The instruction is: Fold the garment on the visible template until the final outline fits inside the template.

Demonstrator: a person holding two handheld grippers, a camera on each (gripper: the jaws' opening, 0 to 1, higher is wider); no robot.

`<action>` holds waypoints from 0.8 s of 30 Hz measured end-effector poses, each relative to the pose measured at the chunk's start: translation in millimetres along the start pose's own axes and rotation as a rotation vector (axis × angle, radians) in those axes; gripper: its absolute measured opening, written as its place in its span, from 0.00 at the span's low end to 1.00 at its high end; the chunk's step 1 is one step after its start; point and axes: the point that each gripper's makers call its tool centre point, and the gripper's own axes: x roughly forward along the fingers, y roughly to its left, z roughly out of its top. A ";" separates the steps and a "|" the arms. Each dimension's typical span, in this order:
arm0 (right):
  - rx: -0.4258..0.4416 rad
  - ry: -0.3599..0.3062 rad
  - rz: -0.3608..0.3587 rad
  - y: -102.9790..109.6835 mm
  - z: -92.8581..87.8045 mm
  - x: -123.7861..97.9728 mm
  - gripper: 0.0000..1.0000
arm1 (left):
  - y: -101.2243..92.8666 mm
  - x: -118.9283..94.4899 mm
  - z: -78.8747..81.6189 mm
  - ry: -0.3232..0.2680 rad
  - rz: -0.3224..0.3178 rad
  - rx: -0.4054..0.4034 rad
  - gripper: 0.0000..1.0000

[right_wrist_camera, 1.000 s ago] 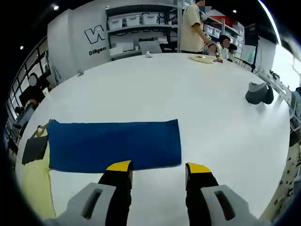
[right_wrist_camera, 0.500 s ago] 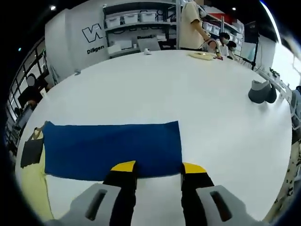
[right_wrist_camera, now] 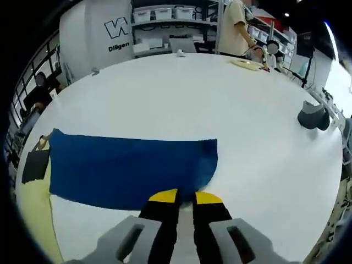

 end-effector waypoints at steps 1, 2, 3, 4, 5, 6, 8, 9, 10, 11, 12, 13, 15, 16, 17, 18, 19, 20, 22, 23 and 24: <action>-0.011 -0.010 -0.004 1.1 2.5 -1.8 0.00 | -0.1 -0.4 0.3 -0.002 0.002 -0.004 0.89; -0.022 -0.020 -0.009 2.2 5.1 -3.7 0.00 | -0.2 -0.7 0.6 -0.004 0.004 -0.008 0.89; -0.025 -0.022 -0.012 2.9 4.9 -0.2 0.00 | 0.2 -1.0 0.6 -0.004 0.007 -0.009 0.89; -0.023 -0.023 -0.011 2.7 5.7 -0.3 0.00 | 0.6 -1.1 0.5 -0.004 0.009 -0.010 0.89; -0.019 -0.028 -0.011 5.5 7.6 -2.1 0.00 | 1.3 -2.0 2.0 -0.013 0.011 -0.012 0.89; -0.019 -0.032 -0.008 6.3 9.6 -3.1 0.00 | 1.2 -2.6 3.6 -0.020 0.012 -0.015 0.89; -0.027 -0.044 -0.004 7.3 16.1 -1.0 0.00 | 3.6 -3.2 3.6 -0.025 0.015 -0.020 0.89; -0.025 -0.050 0.010 10.1 19.2 -1.4 0.00 | 3.7 -3.5 3.8 -0.024 0.017 -0.018 0.89; -0.023 -0.056 0.024 13.0 22.3 -1.8 0.00 | 3.9 -3.8 4.1 -0.023 0.018 -0.016 0.89; -0.021 -0.060 0.032 16.9 22.8 -2.7 0.00 | 3.9 -3.9 3.9 -0.022 0.019 -0.016 0.89; -0.025 -0.082 0.040 21.6 28.5 -6.1 0.00 | 6.8 -3.1 1.1 -0.016 0.021 -0.018 0.88; -0.028 -0.087 0.040 24.2 28.5 -7.7 0.00 | 7.1 -3.0 0.8 -0.015 0.021 -0.019 0.88; -0.025 -0.114 0.067 28.3 36.6 -8.0 0.00 | 9.1 -3.0 0.5 -0.021 0.027 -0.029 0.88; -0.020 -0.122 0.076 29.9 39.1 -8.4 0.00 | 7.6 -3.5 2.0 -0.023 0.028 -0.033 0.88; -0.011 -0.140 0.092 35.4 44.6 -10.5 0.00 | 5.8 -3.8 3.4 -0.025 0.027 -0.038 0.88; -0.006 -0.175 0.120 45.9 54.9 -14.4 0.00 | 7.1 -3.2 2.5 -0.027 0.026 -0.042 0.88; -0.010 -0.182 0.127 49.8 57.4 -15.6 0.00 | 7.5 -2.9 2.1 -0.027 0.026 -0.042 0.88; -0.015 -0.189 0.134 53.7 59.8 -16.9 0.00 | 6.6 -2.9 2.3 -0.025 0.023 -0.039 0.88; -0.030 -0.219 0.178 77.8 72.5 -25.0 0.00 | 5.4 -3.4 3.6 -0.024 0.023 -0.029 0.88; -0.033 -0.229 0.190 82.7 75.9 -25.2 0.00 | 8.5 -3.2 2.0 -0.028 0.024 -0.022 0.89; -0.024 -0.231 0.218 93.0 80.4 -26.4 0.00 | 9.4 -3.6 2.6 -0.031 0.027 -0.023 0.89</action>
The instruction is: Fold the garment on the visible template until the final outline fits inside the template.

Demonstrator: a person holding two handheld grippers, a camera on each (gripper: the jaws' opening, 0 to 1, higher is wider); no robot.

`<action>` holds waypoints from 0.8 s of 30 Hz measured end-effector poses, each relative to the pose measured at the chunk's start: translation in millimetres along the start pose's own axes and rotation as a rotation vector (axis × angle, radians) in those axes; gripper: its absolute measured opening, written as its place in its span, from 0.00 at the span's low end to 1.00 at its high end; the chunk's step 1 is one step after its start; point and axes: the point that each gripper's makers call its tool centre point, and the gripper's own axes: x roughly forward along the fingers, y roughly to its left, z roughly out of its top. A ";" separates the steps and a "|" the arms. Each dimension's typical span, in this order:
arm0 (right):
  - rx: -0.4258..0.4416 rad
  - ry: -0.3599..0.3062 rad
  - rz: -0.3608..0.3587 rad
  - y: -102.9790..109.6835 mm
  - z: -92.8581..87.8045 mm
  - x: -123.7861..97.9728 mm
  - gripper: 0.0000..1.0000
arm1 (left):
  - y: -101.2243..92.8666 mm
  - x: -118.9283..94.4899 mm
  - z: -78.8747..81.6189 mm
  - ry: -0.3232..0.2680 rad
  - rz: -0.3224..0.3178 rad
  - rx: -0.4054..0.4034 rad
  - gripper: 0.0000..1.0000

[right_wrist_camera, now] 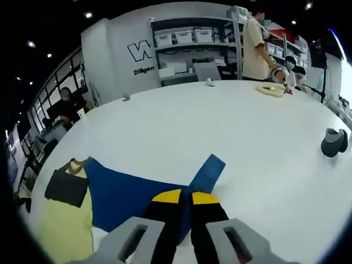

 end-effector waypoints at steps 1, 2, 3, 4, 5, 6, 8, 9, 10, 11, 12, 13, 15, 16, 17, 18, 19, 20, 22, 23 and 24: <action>0.013 -0.001 0.035 10.6 3.4 1.9 0.00 | 0.2 -0.1 0.1 0.000 0.000 -0.001 0.89; 0.014 -0.006 0.047 14.6 5.7 2.1 0.00 | -0.1 -0.9 1.4 -0.003 0.002 -0.003 0.89; 0.015 -0.022 0.066 22.7 11.6 2.6 0.00 | -0.1 -1.4 2.1 -0.005 0.003 -0.006 0.89; 0.010 -0.053 0.113 40.3 23.5 3.0 0.00 | 0.5 -1.9 3.0 -0.010 0.007 -0.010 0.89; 0.009 -0.060 0.147 61.6 28.2 -3.5 0.00 | 0.8 -2.2 3.1 -0.011 0.008 -0.011 0.89; 0.008 -0.063 0.157 66.3 30.3 -3.9 0.00 | 1.0 -2.7 3.3 -0.012 0.008 -0.011 0.89; 0.009 -0.093 0.212 89.6 43.3 -3.5 0.00 | 1.5 -3.4 3.1 -0.013 0.009 -0.010 0.89; 0.008 -0.101 0.228 97.7 46.4 -4.5 0.00 | 2.4 -4.1 2.6 -0.012 0.012 -0.007 0.89; 0.020 -0.108 0.250 110.1 51.7 -5.4 0.00 | 4.8 -4.5 1.1 -0.011 0.016 -0.002 0.89; 0.028 -0.118 0.270 121.8 54.7 -8.9 0.00 | 5.5 -4.9 0.5 -0.009 0.018 -0.001 0.88; 0.040 -0.131 0.300 135.7 60.3 -9.0 0.00 | 6.3 -5.7 -0.1 -0.011 0.020 -0.004 0.88; 0.029 -0.138 0.322 146.4 63.8 -7.2 0.00 | 5.0 -6.5 1.1 -0.012 0.021 -0.006 0.88; 0.017 -0.143 0.352 161.7 68.4 -3.6 0.00 | 4.9 -7.7 1.1 -0.012 0.024 -0.009 0.88; 0.008 -0.146 0.376 173.1 70.6 -1.3 0.00 | 7.8 -7.6 -0.9 -0.012 0.027 -0.009 0.88; 0.007 -0.146 0.382 176.6 71.1 -0.4 0.00 | 8.5 -7.8 -1.3 -0.011 0.028 -0.009 0.88; -0.020 -0.144 0.413 196.7 69.2 -2.3 0.00 | 8.0 -8.5 -0.7 -0.011 0.031 -0.007 0.88; -0.034 -0.142 0.421 207.2 66.6 -4.8 0.00 | 7.8 -9.6 -0.6 -0.007 0.035 -0.001 0.88; -0.046 -0.146 0.428 214.9 66.7 -4.8 0.00 | 9.4 -10.7 -1.3 -0.008 0.035 -0.011 0.88; -0.073 -0.151 0.456 229.9 65.6 1.5 0.00 | 9.8 -12.4 0.8 -0.021 0.034 -0.028 0.89; -0.075 -0.152 0.468 237.3 65.5 2.4 0.00 | 9.7 -13.1 1.5 -0.023 0.035 -0.029 0.89; -0.079 -0.151 0.482 243.7 65.6 4.2 0.00 | 12.1 -13.5 0.0 -0.020 0.041 -0.026 0.89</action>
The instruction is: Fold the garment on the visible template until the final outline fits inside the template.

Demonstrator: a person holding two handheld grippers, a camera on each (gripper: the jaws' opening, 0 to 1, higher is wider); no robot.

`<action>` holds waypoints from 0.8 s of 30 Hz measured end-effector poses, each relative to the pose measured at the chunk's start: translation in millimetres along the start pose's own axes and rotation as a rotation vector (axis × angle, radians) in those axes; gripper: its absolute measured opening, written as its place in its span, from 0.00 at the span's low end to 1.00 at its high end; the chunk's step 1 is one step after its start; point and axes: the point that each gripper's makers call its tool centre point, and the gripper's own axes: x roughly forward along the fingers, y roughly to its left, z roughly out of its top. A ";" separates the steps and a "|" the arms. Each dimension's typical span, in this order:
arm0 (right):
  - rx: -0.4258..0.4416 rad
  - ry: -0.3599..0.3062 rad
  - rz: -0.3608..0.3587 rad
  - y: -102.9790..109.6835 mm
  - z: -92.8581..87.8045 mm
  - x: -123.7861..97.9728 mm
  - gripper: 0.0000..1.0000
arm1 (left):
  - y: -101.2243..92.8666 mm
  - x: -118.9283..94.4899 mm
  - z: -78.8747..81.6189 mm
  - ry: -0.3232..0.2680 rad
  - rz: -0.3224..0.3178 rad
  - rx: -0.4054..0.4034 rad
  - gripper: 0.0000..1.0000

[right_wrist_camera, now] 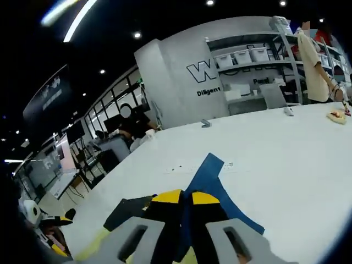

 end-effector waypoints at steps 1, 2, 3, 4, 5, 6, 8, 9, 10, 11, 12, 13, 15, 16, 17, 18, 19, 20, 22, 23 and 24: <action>-0.005 0.003 0.015 3.0 0.4 5.6 0.00 | 1.2 -0.4 -0.8 0.003 0.003 0.004 0.88; -0.010 0.007 0.027 8.4 -0.3 9.4 0.00 | 0.9 -1.3 -0.1 0.004 0.005 0.005 0.88; -0.024 0.019 0.051 21.7 -2.8 14.0 0.00 | 2.3 -2.2 -0.1 0.004 0.008 0.001 0.88; -0.040 0.030 0.062 29.5 -4.7 19.1 0.00 | 3.2 -2.4 -0.4 0.003 0.008 0.000 0.88; -0.045 0.032 0.063 33.9 -5.3 22.9 0.00 | 4.7 -3.0 -0.6 0.003 0.010 -0.003 0.88; -0.055 0.036 0.073 41.4 -7.0 26.4 0.00 | 4.9 -3.5 -0.6 0.004 0.013 -0.003 0.88; -0.068 0.043 0.096 55.0 -10.0 33.3 0.00 | 8.2 -3.6 -3.2 0.007 0.017 -0.006 0.88; -0.076 0.049 0.112 63.6 -12.3 38.9 0.00 | 9.1 -3.7 -4.2 0.007 0.017 -0.011 0.88; -0.082 0.051 0.118 68.6 -13.8 41.7 0.00 | 8.5 -3.9 -4.0 0.006 0.018 -0.012 0.88; -0.084 0.057 0.127 77.4 -16.3 44.5 0.00 | 7.8 -4.0 -4.5 0.007 0.018 -0.013 0.88; -0.093 0.058 0.134 82.5 -18.2 47.0 0.00 | 7.5 -4.0 -5.2 0.009 0.018 -0.014 0.88; -0.104 0.062 0.144 88.0 -21.1 49.9 0.00 | 5.7 -4.2 -5.2 0.012 0.018 -0.016 0.88; -0.113 0.076 0.162 101.4 -28.0 55.0 0.00 | 3.4 -4.4 -4.4 0.012 0.016 -0.018 0.88; -0.117 0.083 0.171 106.4 -31.2 57.3 0.00 | 2.5 -4.5 -4.1 0.012 0.015 -0.019 0.88; -0.131 0.096 0.181 115.9 -37.1 59.3 0.00 | 1.7 -4.2 -4.4 0.013 0.014 -0.022 0.87; -0.176 0.116 0.194 122.9 -45.3 62.1 0.00 | 1.7 -4.0 -4.5 0.013 0.014 -0.024 0.87; -0.198 0.125 0.194 126.2 -50.6 64.1 0.00 | 1.2 -3.6 -5.1 0.015 0.011 -0.025 0.87; -0.226 0.136 0.198 132.6 -58.2 68.8 0.00 | 3.9 -2.7 -7.7 0.017 0.012 -0.024 0.87; -0.247 0.154 0.198 139.5 -69.4 74.0 0.00 | 4.7 -2.8 -8.3 0.023 0.013 -0.018 0.87; -0.264 0.166 0.200 143.1 -75.9 76.6 0.00 | 4.6 -3.1 -7.8 0.023 0.013 -0.014 0.87; -0.276 0.171 0.201 144.2 -78.8 77.9 0.00 | 4.1 -3.4 -7.2 0.023 0.014 -0.012 0.87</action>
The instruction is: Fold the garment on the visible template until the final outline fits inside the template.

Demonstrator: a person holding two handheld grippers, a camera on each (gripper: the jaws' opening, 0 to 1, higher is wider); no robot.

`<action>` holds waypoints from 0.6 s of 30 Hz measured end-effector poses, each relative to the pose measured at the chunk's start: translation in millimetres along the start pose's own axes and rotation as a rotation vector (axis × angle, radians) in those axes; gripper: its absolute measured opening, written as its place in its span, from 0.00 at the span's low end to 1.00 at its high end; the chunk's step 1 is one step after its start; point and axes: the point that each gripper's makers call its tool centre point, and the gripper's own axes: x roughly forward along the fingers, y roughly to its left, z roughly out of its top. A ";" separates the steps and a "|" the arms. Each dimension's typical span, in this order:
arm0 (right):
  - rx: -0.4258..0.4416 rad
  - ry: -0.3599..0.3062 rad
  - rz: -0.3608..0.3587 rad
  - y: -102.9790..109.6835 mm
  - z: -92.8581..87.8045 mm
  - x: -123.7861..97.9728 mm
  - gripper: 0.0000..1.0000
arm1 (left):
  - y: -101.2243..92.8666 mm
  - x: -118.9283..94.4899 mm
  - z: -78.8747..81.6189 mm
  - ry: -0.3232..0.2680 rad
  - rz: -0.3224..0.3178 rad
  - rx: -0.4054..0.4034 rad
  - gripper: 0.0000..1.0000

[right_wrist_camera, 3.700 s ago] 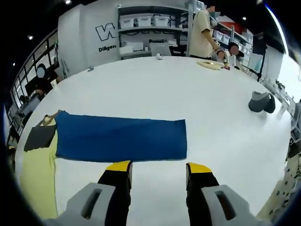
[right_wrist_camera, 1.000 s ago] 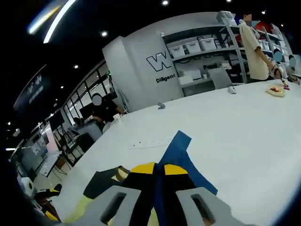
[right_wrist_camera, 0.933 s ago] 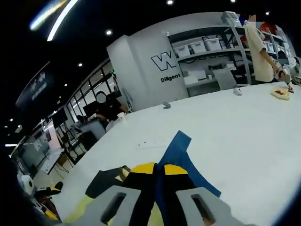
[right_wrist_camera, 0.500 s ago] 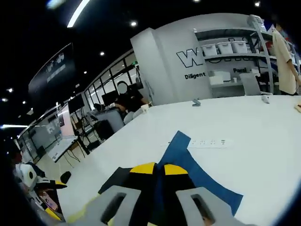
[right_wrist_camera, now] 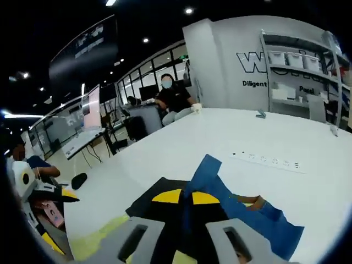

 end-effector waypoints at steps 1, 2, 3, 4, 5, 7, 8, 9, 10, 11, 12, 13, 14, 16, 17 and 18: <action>-0.027 0.033 0.012 10.7 -8.6 6.8 0.00 | 0.5 -0.8 0.8 0.001 0.003 0.004 0.87; -0.041 0.047 0.019 14.8 -13.4 10.9 0.00 | 3.3 -1.2 0.3 0.001 0.007 0.005 0.87; -0.061 0.062 0.025 14.3 -21.1 15.3 0.00 | 4.6 -1.6 0.0 0.001 0.009 0.006 0.87; -0.060 0.076 0.026 16.4 -27.0 19.4 0.00 | 5.5 -2.4 0.2 0.004 0.013 0.005 0.87; -0.054 0.092 0.026 19.2 -32.0 22.4 0.00 | 6.8 -3.3 -0.1 0.005 0.018 0.004 0.87; -0.048 0.112 0.039 27.6 -43.2 30.1 0.00 | 10.6 -5.5 -2.4 0.004 0.028 -0.002 0.87; -0.054 0.127 0.049 35.4 -47.5 31.8 0.00 | 11.6 -6.5 -2.9 0.002 0.031 -0.006 0.87; -0.058 0.134 0.052 38.9 -50.3 33.4 0.00 | 12.4 -7.4 -3.8 0.003 0.033 -0.010 0.87; -0.060 0.137 0.053 40.2 -51.7 34.3 0.00 | 13.0 -8.4 -4.8 0.003 0.036 -0.013 0.87; -0.063 0.149 0.053 40.6 -58.5 38.7 0.00 | 15.2 -9.5 -8.4 0.010 0.043 -0.020 0.87; -0.055 0.160 0.053 42.1 -61.5 40.9 0.00 | 15.6 -9.8 -9.3 0.011 0.044 -0.020 0.87; -0.038 0.165 0.050 43.3 -64.0 43.5 0.00 | 16.6 -11.0 -12.1 0.016 0.047 -0.020 0.87; -0.016 0.160 0.040 42.6 -66.3 48.7 0.00 | 18.1 -11.8 -14.9 0.023 0.049 -0.022 0.87; -0.011 0.168 0.039 44.8 -71.2 54.7 0.00 | 15.5 -15.4 -14.9 0.030 0.051 -0.020 0.87; -0.009 0.176 0.039 46.4 -74.2 56.9 0.00 | 16.3 -15.9 -16.7 0.034 0.051 -0.021 0.86; -0.008 0.184 0.038 48.0 -77.1 59.0 0.00 | 17.1 -16.3 -18.6 0.038 0.051 -0.021 0.86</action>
